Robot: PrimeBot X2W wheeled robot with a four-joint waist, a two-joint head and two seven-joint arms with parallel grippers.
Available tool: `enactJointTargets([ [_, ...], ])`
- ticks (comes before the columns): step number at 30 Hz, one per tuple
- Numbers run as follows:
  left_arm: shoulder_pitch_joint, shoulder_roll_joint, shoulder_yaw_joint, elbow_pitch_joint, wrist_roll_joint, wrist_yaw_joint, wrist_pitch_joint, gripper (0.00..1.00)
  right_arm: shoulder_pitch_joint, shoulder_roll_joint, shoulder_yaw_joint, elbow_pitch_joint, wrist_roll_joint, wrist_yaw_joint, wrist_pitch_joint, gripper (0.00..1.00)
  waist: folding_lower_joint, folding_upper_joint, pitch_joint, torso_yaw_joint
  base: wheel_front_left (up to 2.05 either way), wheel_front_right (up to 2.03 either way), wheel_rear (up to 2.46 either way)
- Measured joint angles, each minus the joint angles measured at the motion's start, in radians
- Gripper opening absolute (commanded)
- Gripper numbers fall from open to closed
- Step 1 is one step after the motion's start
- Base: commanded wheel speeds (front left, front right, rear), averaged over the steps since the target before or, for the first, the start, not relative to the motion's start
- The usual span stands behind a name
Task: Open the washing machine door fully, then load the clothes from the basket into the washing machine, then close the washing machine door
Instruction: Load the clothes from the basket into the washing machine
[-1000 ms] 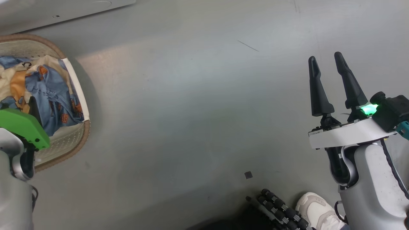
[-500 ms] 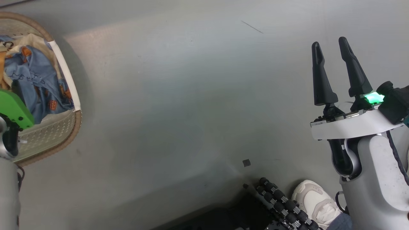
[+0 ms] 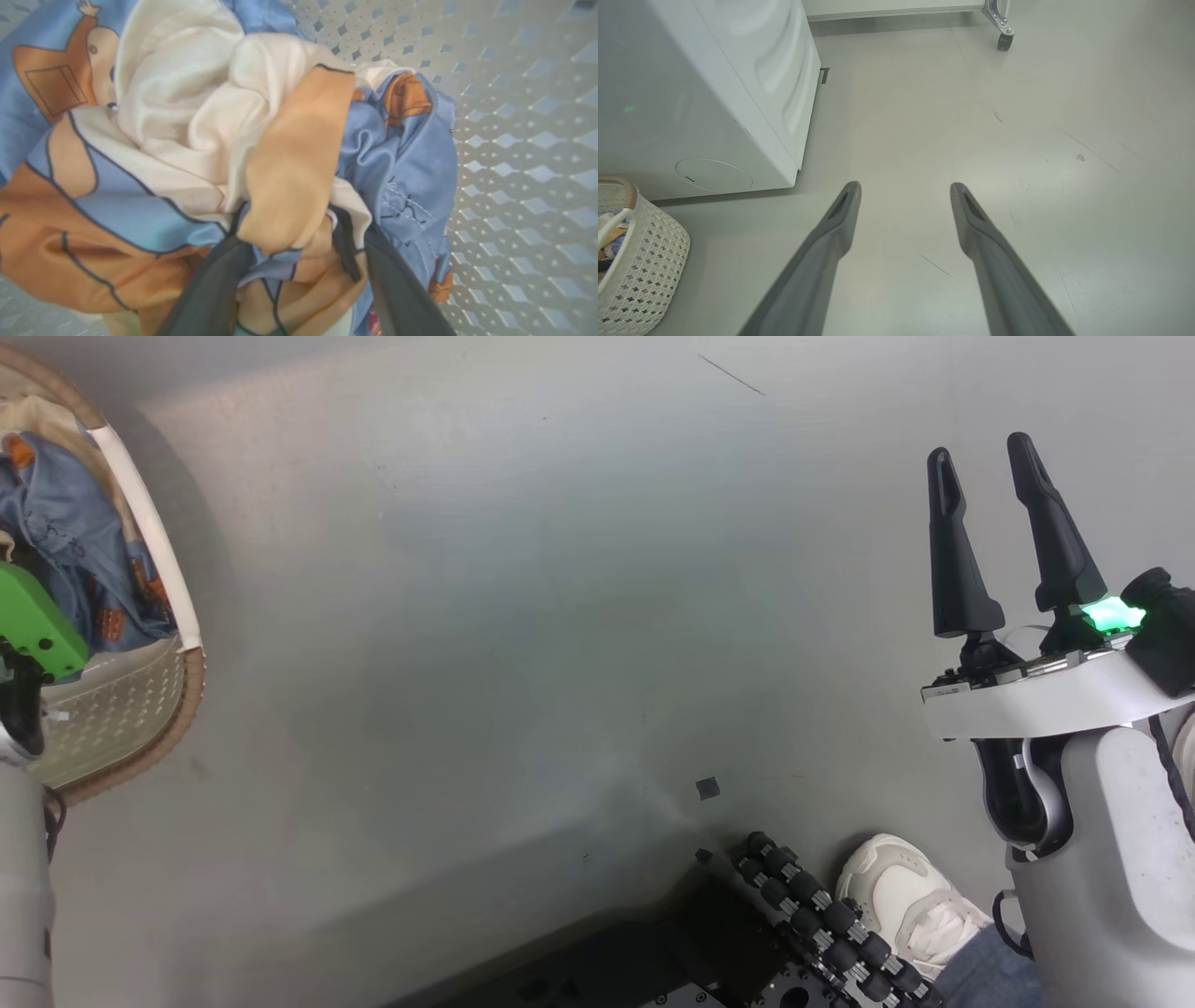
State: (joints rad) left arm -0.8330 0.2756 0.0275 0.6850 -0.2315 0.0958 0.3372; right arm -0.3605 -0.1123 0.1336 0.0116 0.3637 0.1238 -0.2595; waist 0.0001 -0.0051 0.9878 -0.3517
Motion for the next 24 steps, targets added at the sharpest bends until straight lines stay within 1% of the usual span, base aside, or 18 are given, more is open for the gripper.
enactJointTargets([
  [1, -0.002, 0.000, -0.003, 0.003, 0.011, 0.002, -0.012, 0.15, 0.000, -0.002, 0.000, 0.000, 0.000, 0.000, 0.000, 1.00, 0.0000, 0.0000, 0.002, -0.001, 0.00, 0.00, 0.00],
  [2, -0.003, -0.001, -0.005, 0.007, 0.022, 0.004, -0.020, 0.00, 0.000, -0.002, -0.001, 0.000, 0.001, 0.000, 0.000, 1.00, 0.0000, 0.0000, 0.003, -0.002, 0.00, 0.00, 0.00],
  [4, -0.004, -0.003, -0.006, 0.019, 0.028, 0.004, -0.031, 0.00, 0.000, -0.003, -0.005, 0.000, 0.002, 0.000, 0.000, 1.00, 0.0000, 0.0000, 0.003, -0.003, 0.00, 0.00, 0.00],
  [8, -0.004, -0.029, -0.008, 0.044, 0.027, 0.005, -0.079, 0.00, 0.000, -0.007, -0.016, 0.001, 0.002, 0.000, 0.000, 1.00, 0.0000, 0.0000, -0.005, 0.002, 0.00, 0.00, 0.00],
  [16, -0.002, -0.075, -0.004, 0.067, 0.025, 0.006, -0.215, 0.00, 0.000, -0.011, -0.049, 0.012, -0.002, 0.000, 0.000, 1.00, -0.0001, 0.0000, -0.045, 0.027, 0.00, 0.00, 0.00],
  [24, 0.025, -0.155, -0.004, 0.096, -0.009, 0.002, -0.358, 0.00, 0.000, -0.018, -0.075, 0.030, -0.009, 0.000, 0.000, 1.00, -0.0001, 0.0000, -0.119, 0.067, 0.00, 0.00, 0.00],
])
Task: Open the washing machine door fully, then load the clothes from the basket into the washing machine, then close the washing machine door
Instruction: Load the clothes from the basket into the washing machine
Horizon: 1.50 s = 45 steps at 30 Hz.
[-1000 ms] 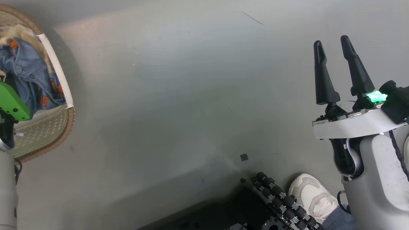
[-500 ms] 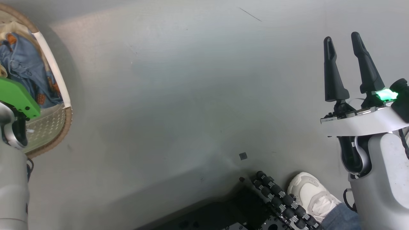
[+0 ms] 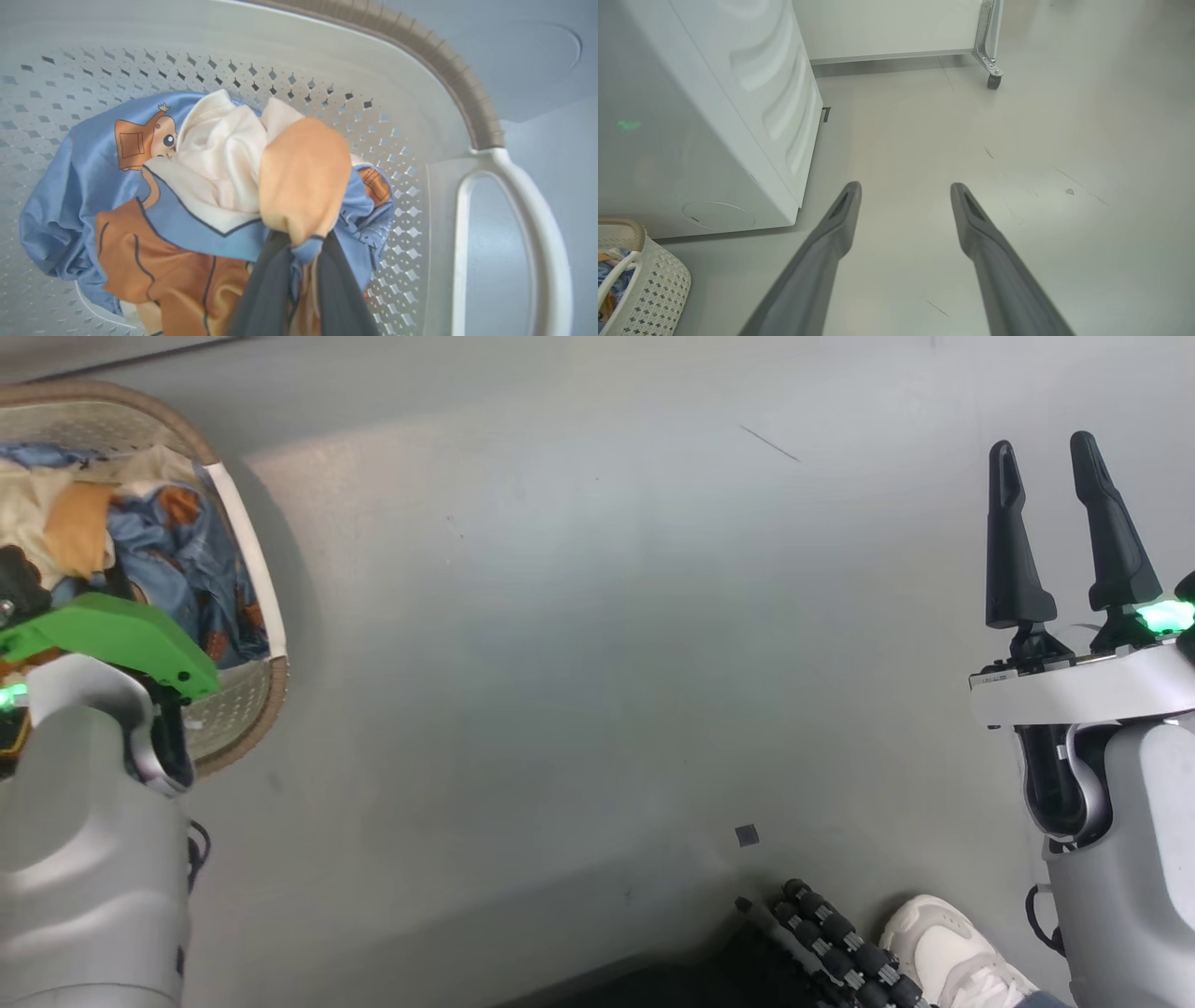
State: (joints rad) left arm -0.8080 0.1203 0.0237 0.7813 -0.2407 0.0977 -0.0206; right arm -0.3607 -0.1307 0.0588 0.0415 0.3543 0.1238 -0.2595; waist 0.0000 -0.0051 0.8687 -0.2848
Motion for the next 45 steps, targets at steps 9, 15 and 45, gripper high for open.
enactJointTargets([
  [9, 0.060, -0.058, -0.002, 0.012, -0.021, -0.035, -0.144, 0.00, 0.010, -0.018, -0.030, 0.015, -0.012, 0.000, 0.000, 1.00, 0.0000, 0.0000, -0.099, 0.051, 0.00, 0.00, 0.00],
  [15, 0.117, -0.072, -0.005, 0.018, -0.033, -0.053, -0.226, 0.00, 0.043, -0.031, -0.052, 0.028, -0.022, 0.000, 0.000, 1.00, 0.0000, 0.0000, -0.180, 0.092, 0.00, 0.00, 0.00],
  [45, 0.530, -0.088, 0.004, -0.265, -0.019, -0.059, -0.230, 0.00, 0.318, -0.031, -0.089, 0.107, -0.063, 0.000, 0.000, 1.00, -0.0001, 0.0000, -0.618, 0.231, 0.00, 0.00, 0.00],
])
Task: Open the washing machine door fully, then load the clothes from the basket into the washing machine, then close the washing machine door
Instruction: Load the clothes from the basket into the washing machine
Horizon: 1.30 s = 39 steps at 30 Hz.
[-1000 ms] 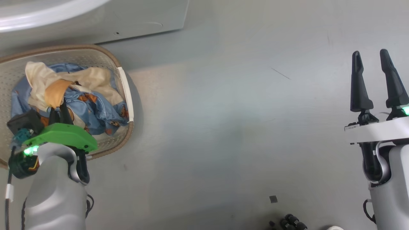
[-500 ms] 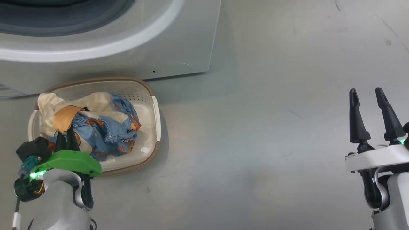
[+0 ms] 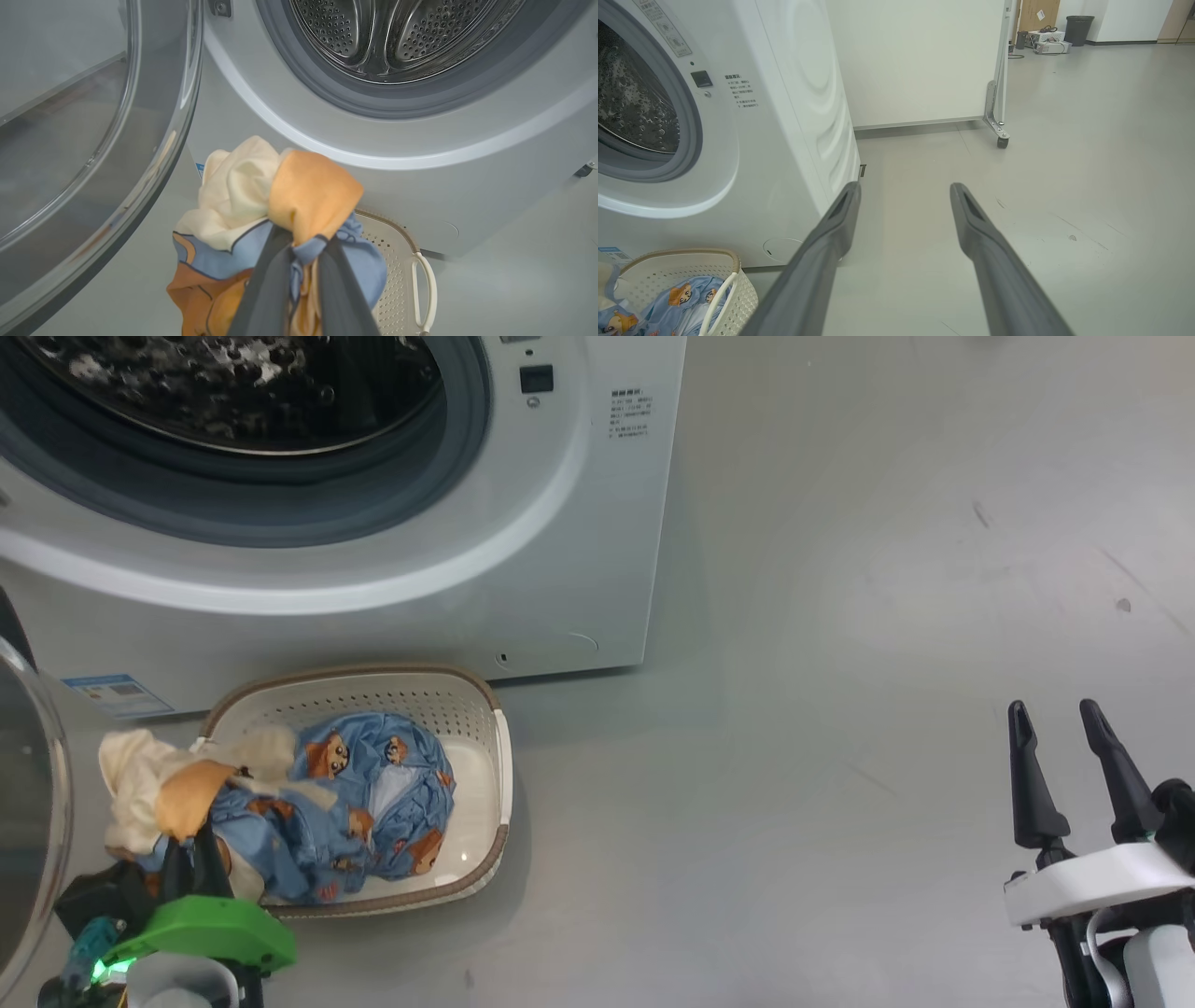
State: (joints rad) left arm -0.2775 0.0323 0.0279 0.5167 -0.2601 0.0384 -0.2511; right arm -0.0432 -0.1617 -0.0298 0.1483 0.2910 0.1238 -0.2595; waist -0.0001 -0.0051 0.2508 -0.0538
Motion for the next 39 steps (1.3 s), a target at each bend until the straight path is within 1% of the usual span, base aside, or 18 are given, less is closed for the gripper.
enactJointTargets([
  [13, 0.197, 0.000, -0.033, -0.085, 0.024, 0.001, 0.000, 0.00, 0.142, 0.000, 0.006, 0.021, -0.003, 0.000, 0.000, 1.00, 0.0000, 0.0000, -0.187, 0.018, 0.00, 0.00, 0.00],
  [19, 0.250, 0.001, -0.042, -0.138, 0.024, 0.001, 0.000, 0.00, 0.167, 0.004, 0.009, 0.015, -0.003, 0.000, 0.000, 1.00, 0.0000, 0.0000, -0.247, 0.028, 0.00, 0.00, 0.00],
  [29, 0.303, 0.001, -0.065, -0.230, 0.024, 0.001, 0.000, 0.00, 0.191, 0.012, 0.008, -0.002, -0.003, 0.000, 0.000, 1.00, 0.0000, 0.0000, -0.286, 0.037, 0.00, 0.00, 0.00],
  [39, 0.338, 0.002, -0.086, -0.290, 0.023, 0.009, 0.000, 0.00, 0.203, 0.012, 0.010, -0.017, -0.006, 0.000, 0.000, 1.00, 0.0000, 0.0000, -0.284, 0.036, 0.00, 0.00, 0.00],
])
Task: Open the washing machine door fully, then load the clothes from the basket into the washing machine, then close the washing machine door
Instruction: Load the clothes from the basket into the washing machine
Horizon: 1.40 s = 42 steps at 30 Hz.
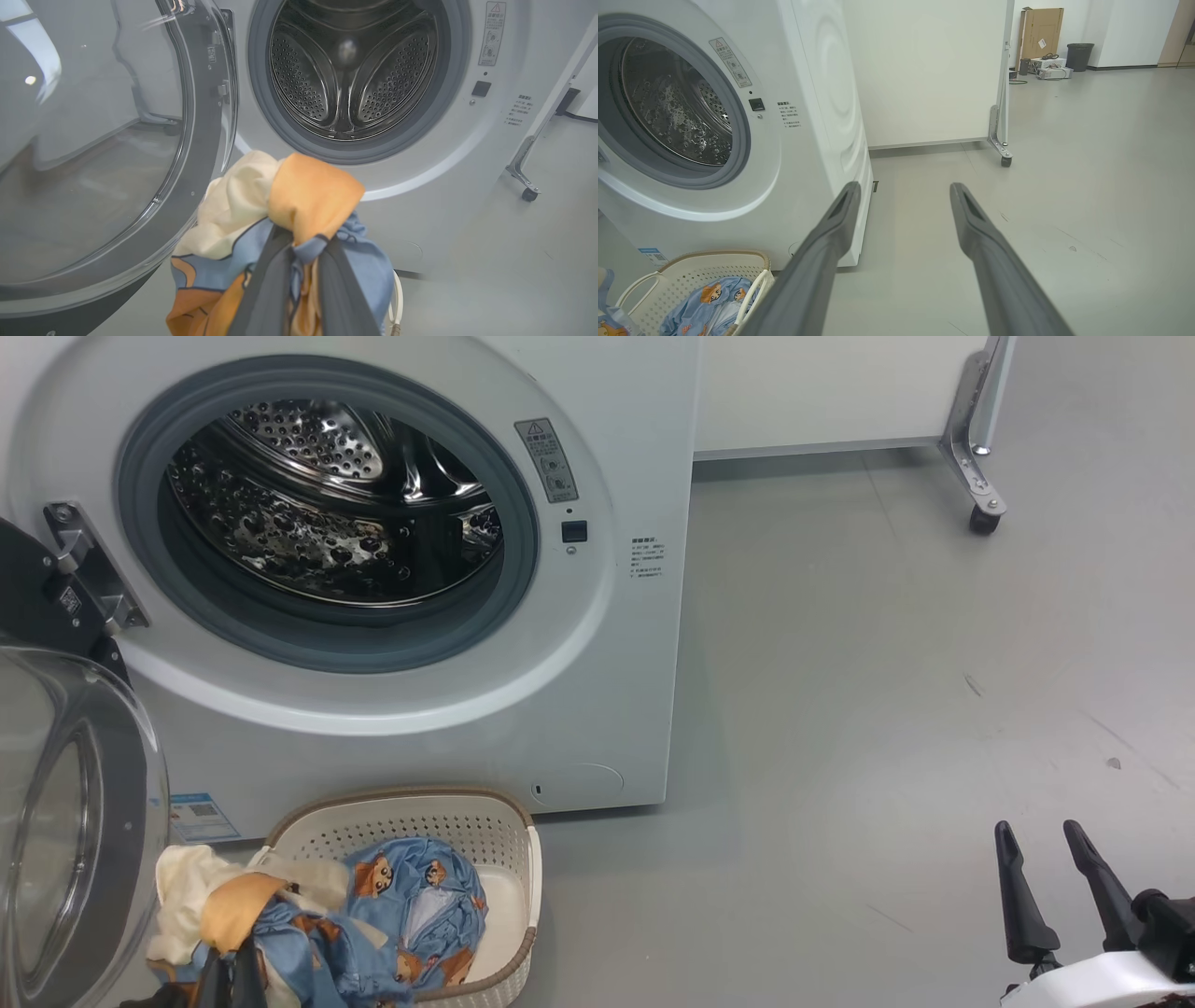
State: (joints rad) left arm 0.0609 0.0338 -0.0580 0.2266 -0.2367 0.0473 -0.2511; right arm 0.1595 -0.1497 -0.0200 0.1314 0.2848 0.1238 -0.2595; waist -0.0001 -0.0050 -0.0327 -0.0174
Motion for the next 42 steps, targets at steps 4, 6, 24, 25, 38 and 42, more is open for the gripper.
enactJointTargets([
  [4, 0.014, 0.000, -0.010, -0.013, -0.001, 0.001, 0.000, 0.00, 0.000, -0.001, 0.005, 0.000, -0.001, 0.000, 0.000, 1.00, 0.0000, 0.0000, 0.003, 0.000, 0.00, 0.00, 0.00],
  [6, 0.017, 0.000, -0.014, -0.026, -0.001, 0.004, 0.000, 0.00, 0.000, -0.002, 0.013, 0.000, -0.001, 0.000, 0.000, 1.00, 0.0000, 0.0000, 0.004, 0.001, 0.00, 0.00, 0.00],
  [24, 0.034, 0.001, -0.028, -0.076, 0.000, 0.014, 0.000, 0.00, 0.000, 0.001, 0.033, -0.016, -0.002, 0.000, 0.000, 1.00, 0.0000, 0.0000, 0.030, -0.022, 0.00, 0.00, 0.00],
  [25, 0.034, 0.001, -0.029, -0.079, 0.000, 0.015, 0.000, 0.00, 0.000, 0.002, 0.034, -0.017, -0.002, 0.000, 0.000, 1.00, 0.0000, 0.0000, 0.033, -0.025, 0.00, 0.00, 0.00],
  [38, -0.053, 0.008, -0.009, -0.093, 0.031, 0.028, 0.000, 0.00, -0.039, 0.026, 0.031, -0.039, -0.002, 0.000, 0.000, 1.00, 0.0000, 0.0000, 0.113, -0.074, 0.00, 0.00, 0.00],
  [42, -0.104, 0.019, 0.009, -0.093, 0.032, 0.036, 0.000, 0.00, -0.055, 0.033, 0.031, -0.045, -0.001, 0.000, 0.000, 1.00, 0.0001, 0.0000, 0.142, -0.100, 0.00, 0.00, 0.00],
])
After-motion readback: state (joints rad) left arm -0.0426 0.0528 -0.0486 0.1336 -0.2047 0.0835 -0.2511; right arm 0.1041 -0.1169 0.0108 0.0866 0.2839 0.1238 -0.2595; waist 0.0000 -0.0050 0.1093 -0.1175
